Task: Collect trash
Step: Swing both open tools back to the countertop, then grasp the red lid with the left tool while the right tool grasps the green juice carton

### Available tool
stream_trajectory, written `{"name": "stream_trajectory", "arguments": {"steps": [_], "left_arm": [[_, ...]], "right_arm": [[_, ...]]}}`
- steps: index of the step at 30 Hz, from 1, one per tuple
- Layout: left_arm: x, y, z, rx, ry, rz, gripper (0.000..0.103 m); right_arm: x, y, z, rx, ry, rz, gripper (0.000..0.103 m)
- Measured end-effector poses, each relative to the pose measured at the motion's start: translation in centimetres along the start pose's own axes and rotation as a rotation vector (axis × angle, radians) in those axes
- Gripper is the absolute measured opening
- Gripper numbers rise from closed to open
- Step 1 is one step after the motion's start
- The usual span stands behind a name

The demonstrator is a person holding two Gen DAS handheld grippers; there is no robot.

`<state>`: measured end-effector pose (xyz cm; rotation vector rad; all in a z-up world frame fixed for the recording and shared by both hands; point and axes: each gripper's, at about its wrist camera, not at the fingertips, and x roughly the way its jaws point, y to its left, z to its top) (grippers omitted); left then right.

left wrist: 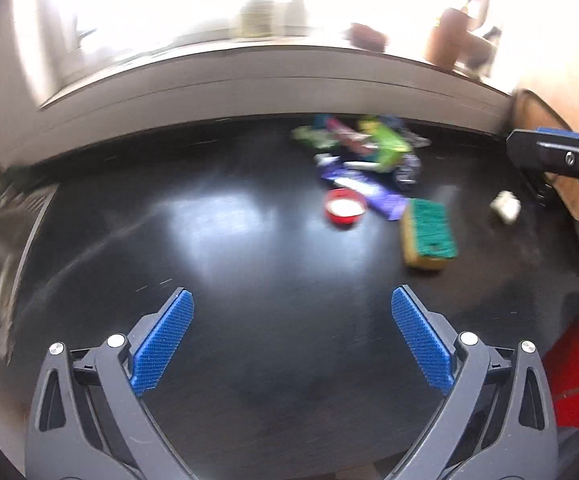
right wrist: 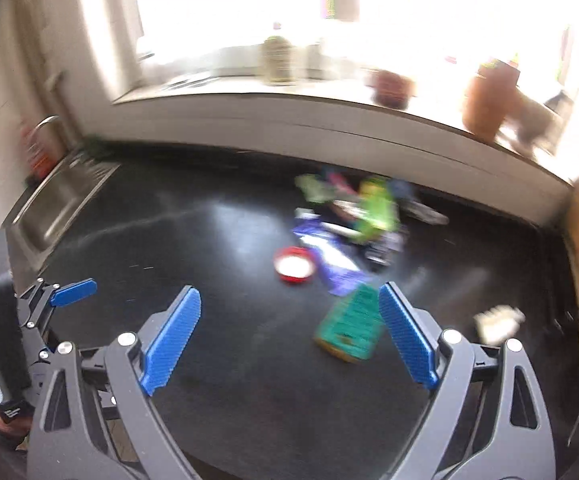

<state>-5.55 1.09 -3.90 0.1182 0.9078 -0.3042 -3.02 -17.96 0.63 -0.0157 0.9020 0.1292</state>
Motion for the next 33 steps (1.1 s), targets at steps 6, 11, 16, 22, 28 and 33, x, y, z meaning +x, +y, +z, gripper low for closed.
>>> {"name": "stream_trajectory", "arguments": {"steps": [6, 11, 16, 22, 28, 33], "left_arm": [[1.3, -4.9, 0.9, 0.114, 0.009, -0.004, 0.097], [2.1, -5.6, 1.6, 0.104, 0.022, 0.009, 0.097], [3.7, -5.3, 2.6, 0.085, 0.031, 0.028, 0.097], [7.8, -5.0, 4.2, 0.083, 0.049, 0.057, 0.096], [14.6, -4.8, 6.0, 0.090, 0.096, 0.081, 0.096], [19.6, -5.1, 6.9, 0.066, 0.139, 0.091, 0.096]], "right_arm": [[-0.5, -5.8, -1.4, 0.080, 0.003, -0.015, 0.088], [0.7, -6.9, -0.8, 0.088, 0.011, 0.006, 0.088], [2.3, -7.5, 0.9, 0.074, 0.017, 0.033, 0.088], [6.8, -8.6, 3.6, 0.060, 0.057, 0.059, 0.087], [15.1, -10.1, 7.0, 0.069, 0.127, 0.065, 0.087], [22.1, -10.8, 9.1, 0.071, 0.194, 0.055, 0.086]]}}
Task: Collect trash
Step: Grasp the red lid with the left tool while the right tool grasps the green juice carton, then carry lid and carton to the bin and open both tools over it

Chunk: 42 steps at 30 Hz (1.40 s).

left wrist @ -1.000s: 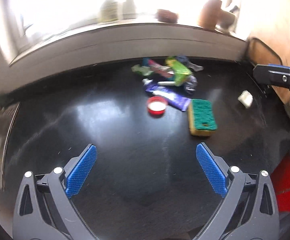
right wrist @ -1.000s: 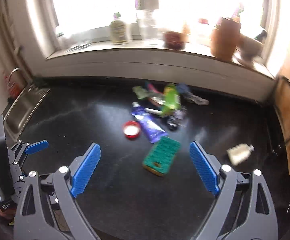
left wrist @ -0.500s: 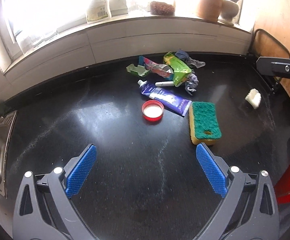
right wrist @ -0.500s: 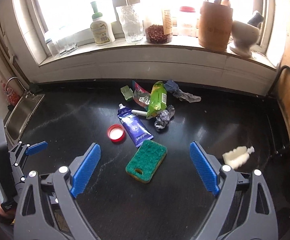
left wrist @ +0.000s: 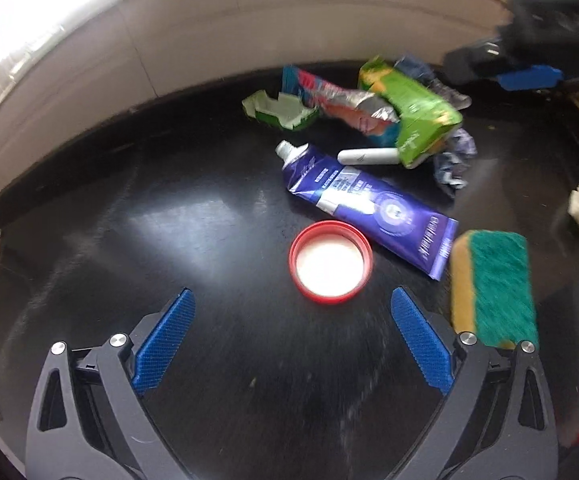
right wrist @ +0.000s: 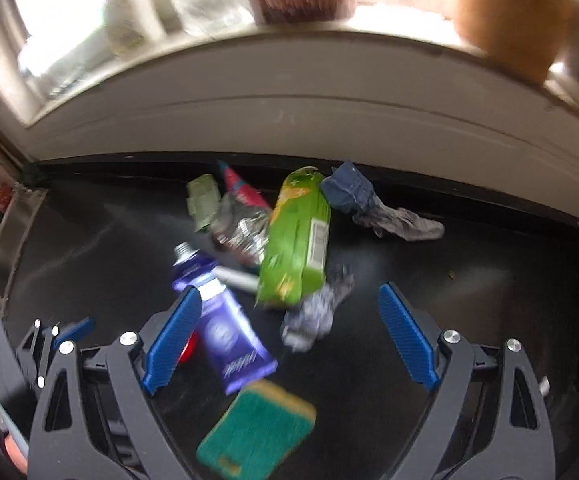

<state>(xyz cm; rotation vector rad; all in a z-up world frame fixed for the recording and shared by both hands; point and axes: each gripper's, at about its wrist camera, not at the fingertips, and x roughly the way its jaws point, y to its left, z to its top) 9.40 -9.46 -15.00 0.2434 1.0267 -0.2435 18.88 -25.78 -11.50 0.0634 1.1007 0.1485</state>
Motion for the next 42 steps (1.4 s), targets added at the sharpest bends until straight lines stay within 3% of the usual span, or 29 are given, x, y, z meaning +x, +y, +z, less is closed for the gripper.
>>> {"name": "stream_trajectory", "arguments": {"steps": [5, 8, 10, 15, 20, 28, 37, 42], "left_arm": [[2.7, -0.4, 1.1, -0.022, 0.025, -0.031, 0.087], [3.3, -0.5, 1.3, -0.031, 0.031, -0.050, 0.071], [3.0, -0.7, 1.5, -0.027, 0.019, -0.062, 0.049], [1.1, -0.9, 1.8, -0.015, -0.010, -0.069, 0.049], [-1.9, -0.5, 1.7, -0.020, -0.029, -0.066, 0.049], [-7.1, -1.2, -1.2, -0.036, -0.035, -0.033, 0.049], [-9.8, -1.5, -4.9, -0.016, -0.037, -0.032, 0.049], [-11.0, -1.2, -5.7, -0.020, -0.048, -0.030, 0.049]], "right_arm": [[5.6, -0.8, 1.8, 0.013, 0.097, 0.010, 0.072], [6.4, -0.9, 2.0, 0.014, 0.122, 0.036, 0.047], [6.0, -0.8, 1.9, 0.004, 0.114, 0.040, 0.043], [3.1, -0.6, 1.4, 0.011, 0.056, 0.065, 0.040], [-2.4, -0.2, -0.4, 0.018, -0.021, 0.083, 0.039], [-9.7, 1.0, -5.9, -0.008, -0.076, 0.073, 0.039], [-12.3, 2.2, -13.1, -0.008, -0.037, 0.048, 0.039], [-13.2, 3.1, -14.1, -0.008, -0.051, 0.043, 0.039]]}}
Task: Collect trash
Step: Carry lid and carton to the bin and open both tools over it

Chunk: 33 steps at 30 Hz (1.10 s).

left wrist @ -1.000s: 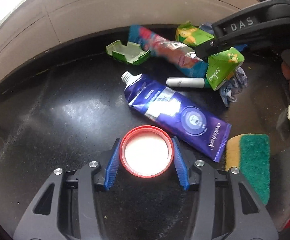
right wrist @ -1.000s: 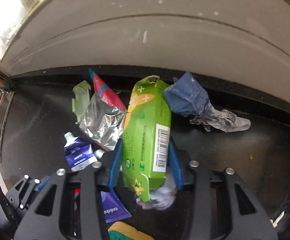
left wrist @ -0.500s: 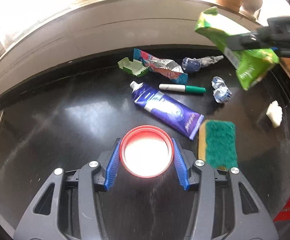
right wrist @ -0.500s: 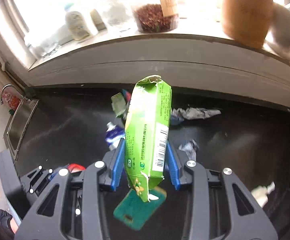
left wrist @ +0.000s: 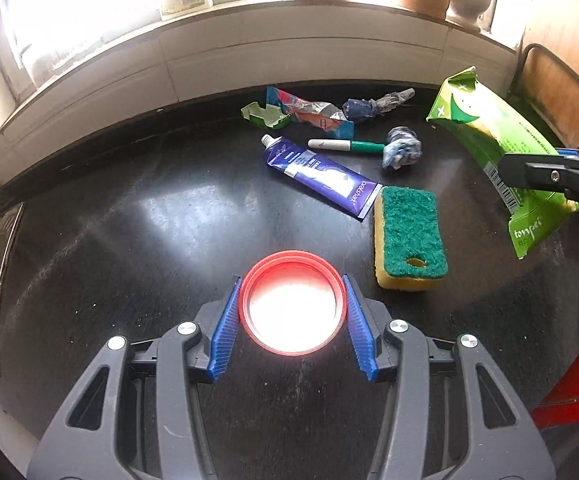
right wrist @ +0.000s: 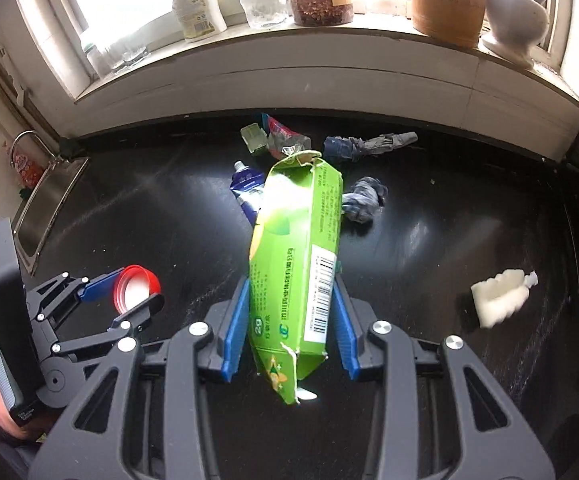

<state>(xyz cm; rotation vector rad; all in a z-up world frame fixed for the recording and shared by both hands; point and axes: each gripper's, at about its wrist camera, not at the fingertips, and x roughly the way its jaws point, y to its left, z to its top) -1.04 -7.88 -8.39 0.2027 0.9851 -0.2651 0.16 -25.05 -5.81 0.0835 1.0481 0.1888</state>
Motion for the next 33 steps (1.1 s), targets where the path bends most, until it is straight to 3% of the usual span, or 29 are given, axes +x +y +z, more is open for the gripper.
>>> {"name": "stream_trajectory", "arguments": {"steps": [9, 12, 16, 19, 24, 29, 33], "left_arm": [[-2.1, 2.4, -1.3, -0.061, -0.029, 0.035, 0.049], [-3.8, 5.3, -2.3, -0.130, -0.054, 0.085, 0.049], [-6.8, 10.3, -4.9, -0.256, -0.084, 0.181, 0.049], [-9.6, 14.7, -8.3, -0.372, -0.091, 0.275, 0.049], [-14.4, 21.9, -17.4, -0.591, -0.058, 0.453, 0.049], [-17.3, 26.7, -27.9, -0.800, -0.005, 0.546, 0.049], [-18.2, 29.4, -35.6, -0.949, 0.038, 0.574, 0.049]], "right_arm": [[-0.7, 3.1, 0.5, -0.075, -0.015, 0.021, 0.039], [-0.1, 6.4, 0.8, -0.150, -0.006, 0.071, 0.039], [1.1, 13.8, 1.2, -0.297, 0.015, 0.194, 0.039], [2.2, 20.6, 0.8, -0.413, 0.050, 0.295, 0.040], [4.2, 32.7, -2.5, -0.630, 0.133, 0.474, 0.040], [6.6, 43.9, -8.1, -0.784, 0.297, 0.631, 0.040], [8.2, 51.0, -12.6, -0.903, 0.385, 0.680, 0.040]]}}
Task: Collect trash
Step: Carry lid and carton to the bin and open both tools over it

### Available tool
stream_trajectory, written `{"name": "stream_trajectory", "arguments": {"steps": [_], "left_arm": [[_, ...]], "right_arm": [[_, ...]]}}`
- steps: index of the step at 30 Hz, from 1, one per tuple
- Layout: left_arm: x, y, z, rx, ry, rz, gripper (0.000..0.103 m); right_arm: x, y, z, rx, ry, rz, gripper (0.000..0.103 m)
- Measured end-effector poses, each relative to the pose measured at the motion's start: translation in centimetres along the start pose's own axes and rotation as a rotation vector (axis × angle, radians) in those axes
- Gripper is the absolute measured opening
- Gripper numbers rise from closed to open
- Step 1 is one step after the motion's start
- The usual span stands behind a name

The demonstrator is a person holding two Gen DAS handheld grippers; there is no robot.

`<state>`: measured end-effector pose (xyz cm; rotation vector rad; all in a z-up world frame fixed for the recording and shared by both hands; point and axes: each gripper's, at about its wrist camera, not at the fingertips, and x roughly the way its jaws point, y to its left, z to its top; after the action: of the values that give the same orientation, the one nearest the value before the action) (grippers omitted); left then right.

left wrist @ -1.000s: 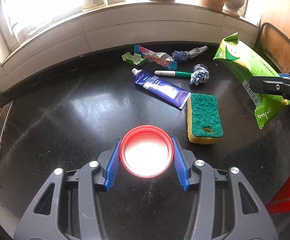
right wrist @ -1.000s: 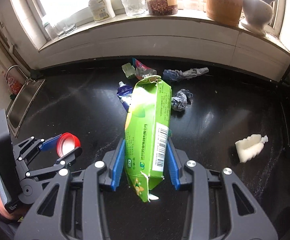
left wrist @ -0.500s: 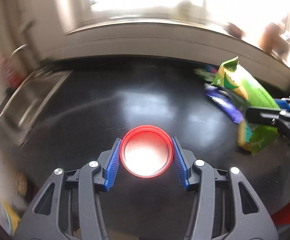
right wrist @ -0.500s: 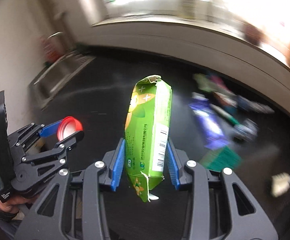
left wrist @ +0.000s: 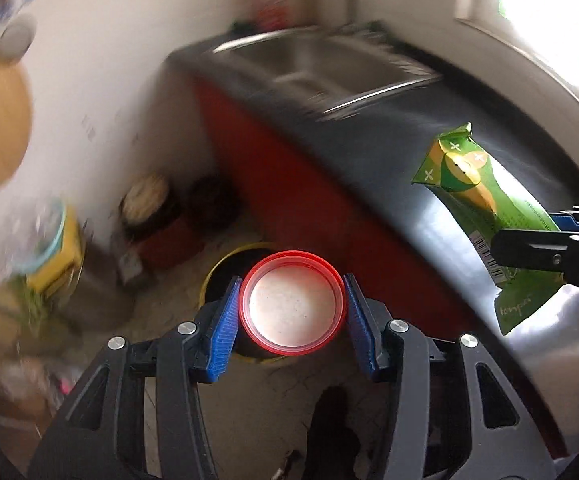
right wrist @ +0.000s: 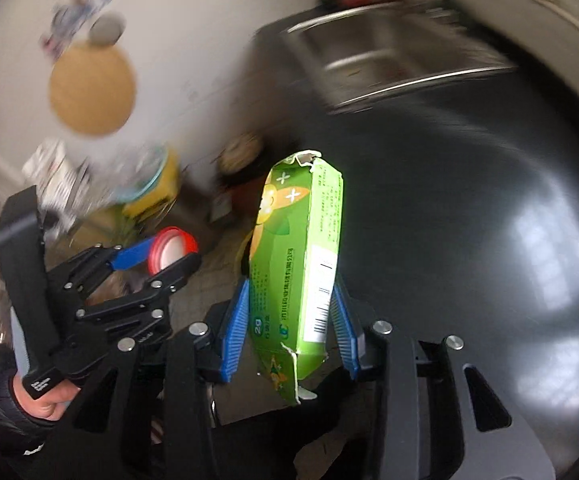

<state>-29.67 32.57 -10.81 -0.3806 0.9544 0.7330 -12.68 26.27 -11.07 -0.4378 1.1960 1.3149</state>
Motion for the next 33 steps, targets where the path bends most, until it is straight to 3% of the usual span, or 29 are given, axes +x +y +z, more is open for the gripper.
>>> {"name": "stream_trajectory", "arguments": {"steps": [5, 13, 21, 23, 25, 33], "left_arm": [[4.0, 6.4, -2.0, -0.110, 0.032, -0.040, 0.049], [11.9, 9.6, -2.1, -0.145, 0.111, -0.100, 0.049], [15.8, 10.2, -1.7, -0.163, 0.159, -0.136, 0.049], [16.1, 10.2, -1.7, -0.158, 0.164, -0.144, 0.055], [16.2, 10.3, -1.7, -0.149, 0.152, -0.131, 0.079], [15.7, 9.6, -1.8, -0.125, 0.154, -0.110, 0.082]], "right_arm": [[7.8, 3.0, 3.4, -0.066, 0.114, 0.006, 0.040], [15.8, 3.9, 7.8, -0.092, 0.216, -0.050, 0.040], [18.1, 3.8, 9.1, -0.112, 0.257, -0.061, 0.045], [18.6, 3.8, 9.4, -0.114, 0.260, -0.060, 0.056], [18.7, 3.7, 9.5, -0.111, 0.255, -0.063, 0.072], [17.7, 3.3, 9.1, -0.106, 0.242, -0.052, 0.072]]}}
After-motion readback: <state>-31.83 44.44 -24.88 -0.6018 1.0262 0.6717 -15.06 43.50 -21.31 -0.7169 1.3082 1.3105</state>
